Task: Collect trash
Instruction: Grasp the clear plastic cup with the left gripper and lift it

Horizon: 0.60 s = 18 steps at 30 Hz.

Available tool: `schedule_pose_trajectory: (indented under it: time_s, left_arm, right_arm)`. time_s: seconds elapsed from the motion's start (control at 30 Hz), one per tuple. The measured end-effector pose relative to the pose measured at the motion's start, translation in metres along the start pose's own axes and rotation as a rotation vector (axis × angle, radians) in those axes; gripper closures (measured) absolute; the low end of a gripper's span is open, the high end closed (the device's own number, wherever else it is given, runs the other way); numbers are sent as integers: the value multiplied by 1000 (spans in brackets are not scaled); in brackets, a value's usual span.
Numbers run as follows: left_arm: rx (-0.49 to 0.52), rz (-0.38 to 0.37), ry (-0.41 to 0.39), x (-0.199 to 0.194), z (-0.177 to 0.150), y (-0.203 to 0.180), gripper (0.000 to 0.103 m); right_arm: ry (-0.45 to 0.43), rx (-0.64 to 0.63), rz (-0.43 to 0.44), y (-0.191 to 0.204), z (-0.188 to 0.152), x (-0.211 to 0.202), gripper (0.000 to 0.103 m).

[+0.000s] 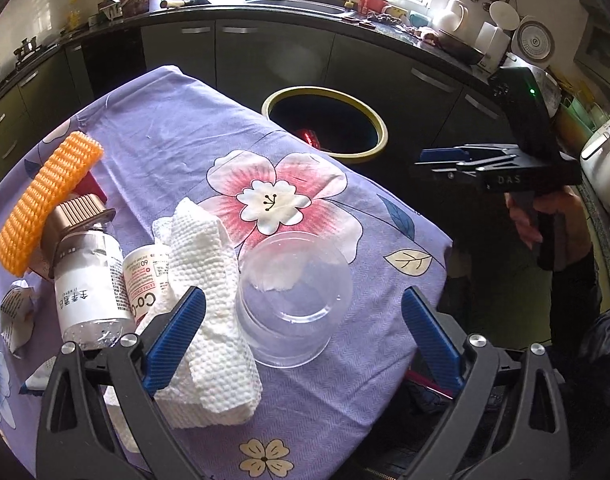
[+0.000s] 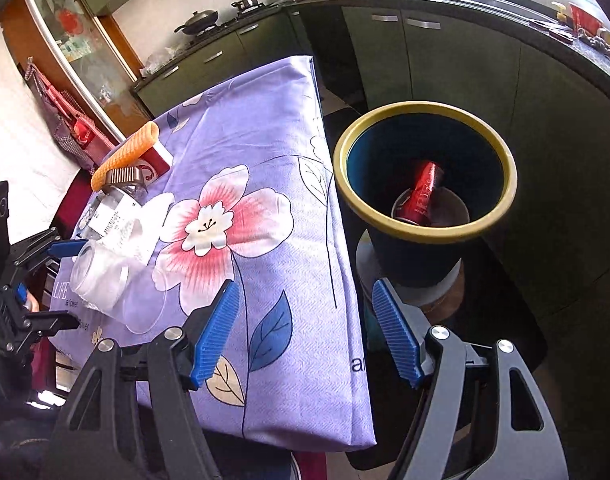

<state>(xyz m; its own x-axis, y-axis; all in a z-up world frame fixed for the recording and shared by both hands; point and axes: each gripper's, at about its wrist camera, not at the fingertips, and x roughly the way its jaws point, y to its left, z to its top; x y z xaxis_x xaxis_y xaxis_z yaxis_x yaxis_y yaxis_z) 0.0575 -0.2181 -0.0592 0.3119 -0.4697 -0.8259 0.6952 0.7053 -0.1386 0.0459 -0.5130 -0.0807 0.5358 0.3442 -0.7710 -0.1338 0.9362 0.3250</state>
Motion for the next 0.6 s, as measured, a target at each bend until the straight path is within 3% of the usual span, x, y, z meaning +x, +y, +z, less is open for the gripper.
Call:
schedule_pose_trajectory:
  time_s: [0.13, 0.47, 0.6]
  left_arm:
    - [12, 9, 7, 6, -1, -3, 12]
    - [29, 29, 46, 18, -5, -6, 43]
    - [16, 19, 39, 18, -5, -3, 44]
  right_arm:
    - [-2, 31, 19, -8, -6, -1, 33]
    - [3, 70, 34, -20, -5, 12, 33]
    - [5, 71, 36, -20, -7, 14, 33]
